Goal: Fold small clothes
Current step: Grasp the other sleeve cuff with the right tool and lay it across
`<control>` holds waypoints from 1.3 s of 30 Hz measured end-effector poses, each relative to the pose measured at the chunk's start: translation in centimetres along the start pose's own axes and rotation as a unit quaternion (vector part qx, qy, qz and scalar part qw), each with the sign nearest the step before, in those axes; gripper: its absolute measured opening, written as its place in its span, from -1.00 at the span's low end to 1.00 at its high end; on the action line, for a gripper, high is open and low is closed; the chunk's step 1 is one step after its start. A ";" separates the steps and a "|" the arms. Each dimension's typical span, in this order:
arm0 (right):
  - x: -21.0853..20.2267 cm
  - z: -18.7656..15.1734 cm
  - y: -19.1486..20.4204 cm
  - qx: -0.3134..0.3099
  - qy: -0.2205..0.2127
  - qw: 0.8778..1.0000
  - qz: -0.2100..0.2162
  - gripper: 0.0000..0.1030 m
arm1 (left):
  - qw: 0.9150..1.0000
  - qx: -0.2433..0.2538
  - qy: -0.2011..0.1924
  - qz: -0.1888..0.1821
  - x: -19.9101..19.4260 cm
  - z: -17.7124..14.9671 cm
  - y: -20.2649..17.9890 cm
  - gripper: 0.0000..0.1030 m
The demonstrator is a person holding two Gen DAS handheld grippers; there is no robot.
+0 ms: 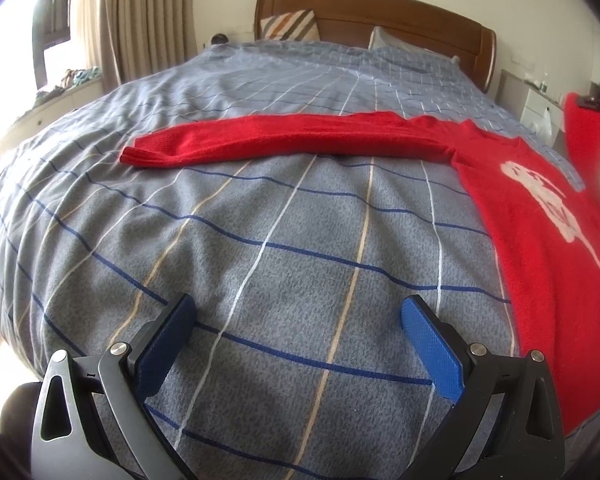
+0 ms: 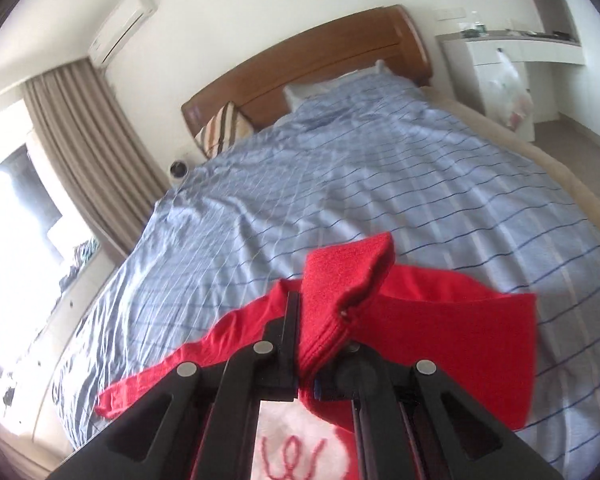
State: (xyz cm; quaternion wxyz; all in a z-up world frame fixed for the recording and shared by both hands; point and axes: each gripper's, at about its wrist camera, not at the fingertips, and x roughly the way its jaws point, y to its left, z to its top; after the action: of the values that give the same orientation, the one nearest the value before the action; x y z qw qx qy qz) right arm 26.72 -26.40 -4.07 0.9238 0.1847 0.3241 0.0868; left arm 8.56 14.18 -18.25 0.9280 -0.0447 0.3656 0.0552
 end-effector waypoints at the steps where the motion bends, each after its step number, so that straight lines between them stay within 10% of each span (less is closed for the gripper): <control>1: 2.1 -1.1 1.7 -0.011 0.021 1.000 0.005 -0.86 | 1.000 0.003 0.000 0.001 0.0 0.0 -0.1 0.99; 4: 7.9 -5.2 5.0 -0.019 0.113 0.993 0.032 0.15 | 1.000 0.004 0.001 -0.002 0.0 0.0 0.0 0.99; 5: 8.7 -6.8 5.4 -0.017 0.129 0.990 0.046 0.20 | 1.000 0.003 0.002 -0.004 0.0 0.0 0.1 0.99; 13: 0.7 -13.2 5.1 -0.109 0.089 0.990 0.032 0.39 | 1.000 -0.006 0.005 -0.003 0.4 0.0 0.1 0.99; 24: -12.9 -17.9 -9.6 -0.099 -0.014 0.977 -0.188 0.54 | 1.000 0.008 -0.007 0.020 0.7 -0.7 -0.6 0.99; 39: -12.5 -19.7 -18.0 0.006 0.011 0.963 -0.269 0.62 | 0.999 0.018 -0.016 0.027 0.7 -1.1 -0.9 0.99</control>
State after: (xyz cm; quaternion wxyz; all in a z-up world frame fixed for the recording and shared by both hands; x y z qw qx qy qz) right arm 5.40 -40.78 -18.35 0.9084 0.0950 0.3724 -0.1644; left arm 8.40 13.20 -19.46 0.9328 -0.0171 0.3523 0.0739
